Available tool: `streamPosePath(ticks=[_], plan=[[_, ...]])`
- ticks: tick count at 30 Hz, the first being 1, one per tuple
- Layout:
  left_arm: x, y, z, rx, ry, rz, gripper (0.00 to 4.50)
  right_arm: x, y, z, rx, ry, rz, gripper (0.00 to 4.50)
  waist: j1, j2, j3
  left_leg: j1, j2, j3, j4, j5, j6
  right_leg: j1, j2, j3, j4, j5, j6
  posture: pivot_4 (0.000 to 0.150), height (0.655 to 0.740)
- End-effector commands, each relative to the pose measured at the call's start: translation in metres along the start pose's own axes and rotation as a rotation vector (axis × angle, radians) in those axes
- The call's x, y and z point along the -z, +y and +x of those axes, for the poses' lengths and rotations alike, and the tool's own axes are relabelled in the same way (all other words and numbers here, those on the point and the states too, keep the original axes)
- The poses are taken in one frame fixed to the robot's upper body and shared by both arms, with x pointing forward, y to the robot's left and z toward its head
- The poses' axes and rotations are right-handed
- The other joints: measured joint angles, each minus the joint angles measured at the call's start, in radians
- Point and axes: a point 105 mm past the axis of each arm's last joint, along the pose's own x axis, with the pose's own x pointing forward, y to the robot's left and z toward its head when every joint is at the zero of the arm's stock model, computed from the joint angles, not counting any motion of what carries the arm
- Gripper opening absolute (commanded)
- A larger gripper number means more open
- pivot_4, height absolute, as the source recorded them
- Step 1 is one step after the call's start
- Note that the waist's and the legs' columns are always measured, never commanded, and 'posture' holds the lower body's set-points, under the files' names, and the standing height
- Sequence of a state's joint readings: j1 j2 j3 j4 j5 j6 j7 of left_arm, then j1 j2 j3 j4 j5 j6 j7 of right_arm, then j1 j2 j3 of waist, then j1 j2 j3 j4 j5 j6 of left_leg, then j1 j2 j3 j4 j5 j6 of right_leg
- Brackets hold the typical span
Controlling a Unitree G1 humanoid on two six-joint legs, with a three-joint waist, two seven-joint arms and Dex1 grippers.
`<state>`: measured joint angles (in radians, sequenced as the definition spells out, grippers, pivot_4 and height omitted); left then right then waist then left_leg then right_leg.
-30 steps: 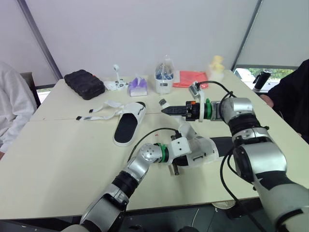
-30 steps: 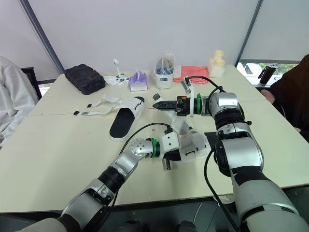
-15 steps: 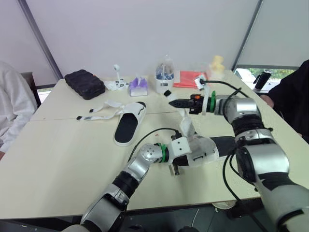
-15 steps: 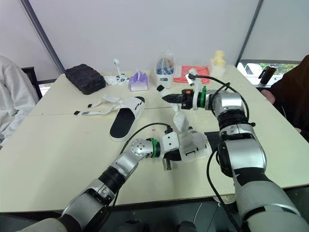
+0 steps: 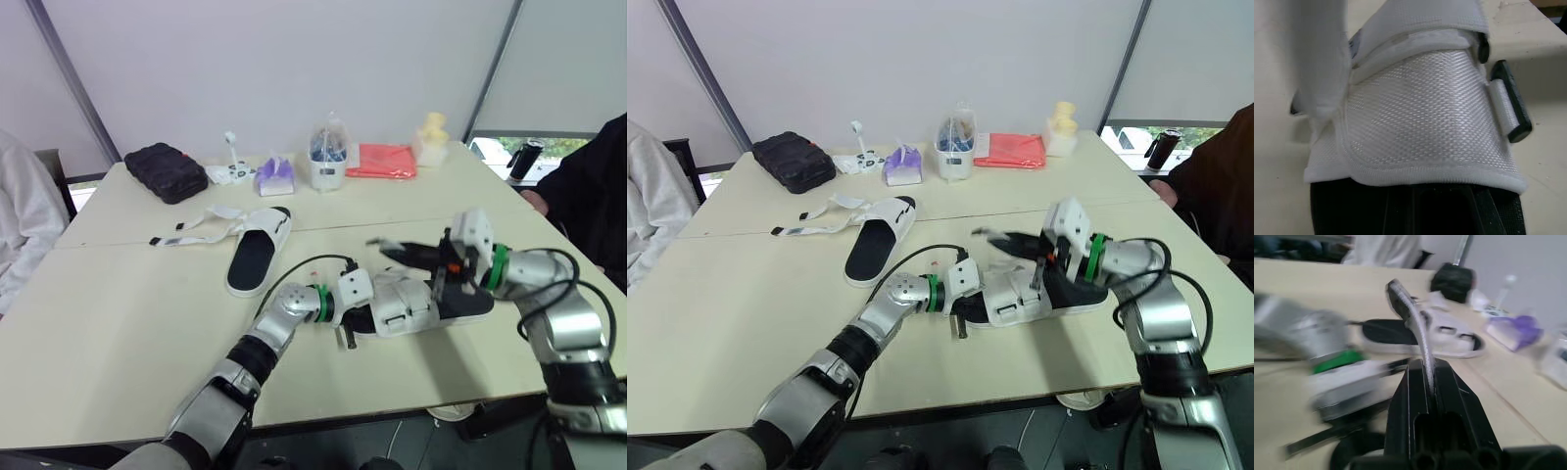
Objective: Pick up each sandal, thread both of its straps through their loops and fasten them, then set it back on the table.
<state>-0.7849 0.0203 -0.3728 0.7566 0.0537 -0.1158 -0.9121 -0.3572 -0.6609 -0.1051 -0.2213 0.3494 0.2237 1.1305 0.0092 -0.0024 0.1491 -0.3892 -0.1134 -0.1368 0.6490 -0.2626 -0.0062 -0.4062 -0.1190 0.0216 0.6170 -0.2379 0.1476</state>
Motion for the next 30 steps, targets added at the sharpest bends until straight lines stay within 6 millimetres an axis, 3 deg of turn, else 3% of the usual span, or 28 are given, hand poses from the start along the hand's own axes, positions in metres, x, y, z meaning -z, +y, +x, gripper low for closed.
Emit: streamPosePath(ticks=[1, 2, 3, 4, 7, 10, 13, 16, 19, 20, 23, 26, 30], plan=[[0.042, 0.001, -0.014, -0.021, 0.137, -0.075, 0.0, -0.03, 0.029, -0.002, -0.107, -0.054, -0.251, 0.03, -0.001, 0.0, 0.0, 0.0, 0.0, 0.0, 0.0, 0.0, 0.0, 0.0, 0.0, 0.0, 0.0, 0.0, 0.0, 0.15, 0.74], [0.041, 0.001, -0.014, -0.017, 0.136, -0.071, 0.0, -0.022, 0.04, -0.003, -0.167, -0.023, -0.333, 0.03, -0.001, 0.0, 0.0, 0.0, 0.0, 0.0, 0.0, 0.0, 0.0, 0.0, 0.0, 0.0, 0.0, 0.0, 0.0, 0.15, 0.74], [0.04, 0.001, -0.013, -0.014, 0.135, -0.068, 0.0, -0.016, 0.049, -0.005, -0.212, -0.001, -0.389, 0.6, -0.002, 0.0, 0.0, 0.0, 0.0, 0.0, 0.0, 0.0, 0.0, 0.0, 0.0, 0.0, -0.001, 0.0, 0.0, 0.15, 0.74], [0.039, 0.0, -0.012, -0.01, 0.132, -0.064, 0.0, -0.004, 0.056, -0.01, -0.279, 0.041, -0.473, 0.9, -0.003, -0.001, 0.0, 0.0, 0.0, 0.0, -0.001, 0.0, 0.0, 0.0, 0.0, 0.0, -0.001, 0.0, 0.0, 0.15, 0.74], [0.037, -0.001, -0.01, -0.004, 0.126, -0.059, 0.0, 0.023, 0.063, -0.026, -0.407, 0.128, -0.68, 2.39, -0.005, -0.004, 0.002, 0.006, 0.0, 0.001, -0.001, 0.0, 0.0, 0.007, 0.001, 0.0, -0.002, -0.001, 0.001, 0.15, 0.74], [0.036, -0.003, -0.007, 0.008, 0.122, -0.052, 0.0, 0.042, 0.057, -0.04, -0.434, 0.206, -0.759, 3.98, -0.008, -0.005, 0.003, 0.016, 0.001, 0.002, -0.003, -0.001, 0.002, 0.017, 0.001, 0.0, -0.004, -0.005, 0.007, 0.15, 0.74], [0.034, -0.006, -0.006, 0.015, 0.114, -0.048, 0.0, 0.051, 0.046, -0.057, -0.385, 0.292, -0.704, 3.98, -0.005, -0.005, 0.003, 0.016, 0.001, 0.002, -0.003, -0.001, 0.002, 0.016, 0.001, 0.0, -0.003, -0.004, 0.004, 0.15, 0.74], [0.032, -0.007, -0.004, 0.017, 0.105, -0.045, 0.0, 0.064, 0.05, -0.082, -0.358, 0.398, -0.51, 3.98, 0.004, -0.005, 0.003, 0.015, 0.001, 0.001, -0.003, -0.001, 0.002, 0.015, 0.001, 0.001, -0.003, -0.003, 0.004, 0.15, 0.74], [0.029, -0.008, -0.002, 0.02, 0.093, -0.041, 0.0, 0.066, 0.055, -0.105, -0.233, 0.46, -0.071, 3.98, 0.005, -0.006, 0.003, 0.014, 0.001, 0.001, -0.003, -0.002, 0.003, 0.015, 0.0, 0.001, -0.004, -0.004, 0.003, 0.15, 0.74], [0.028, -0.01, -0.001, 0.024, 0.086, -0.04, 0.0, 0.06, 0.053, -0.108, -0.154, 0.437, 0.191, 3.98, 0.003, -0.007, 0.004, 0.013, 0.001, 0.001, -0.003, -0.002, 0.003, 0.015, 0.0, 0.001, -0.004, -0.004, 0.003, 0.15, 0.74], [0.023, -0.015, 0.004, 0.039, 0.067, -0.033, 0.0, 0.04, 0.06, -0.107, -0.113, 0.353, 0.761, 3.98, 0.002, -0.006, 0.003, 0.013, 0.001, 0.003, -0.003, -0.003, 0.005, 0.015, -0.001, 0.002, -0.005, -0.004, 0.001, 0.15, 0.74], [0.02, -0.017, 0.007, 0.037, 0.058, -0.025, 0.0, 0.034, 0.058, -0.094, -0.067, 0.29, 0.951, 3.98, 0.006, -0.008, 0.005, 0.013, 0.003, 0.002, -0.003, -0.003, 0.005, 0.015, 0.0, 0.001, -0.005, -0.006, -0.002, 0.15, 0.74], [0.018, -0.019, 0.01, 0.022, 0.054, -0.008, 0.0, 0.04, 0.063, -0.079, -0.047, 0.27, 1.033, 3.98, 0.026, -0.007, 0.004, 0.008, 0.002, 0.001, -0.002, -0.004, 0.005, 0.012, -0.001, 0.0, -0.007, -0.005, 0.001, 0.15, 0.74]])
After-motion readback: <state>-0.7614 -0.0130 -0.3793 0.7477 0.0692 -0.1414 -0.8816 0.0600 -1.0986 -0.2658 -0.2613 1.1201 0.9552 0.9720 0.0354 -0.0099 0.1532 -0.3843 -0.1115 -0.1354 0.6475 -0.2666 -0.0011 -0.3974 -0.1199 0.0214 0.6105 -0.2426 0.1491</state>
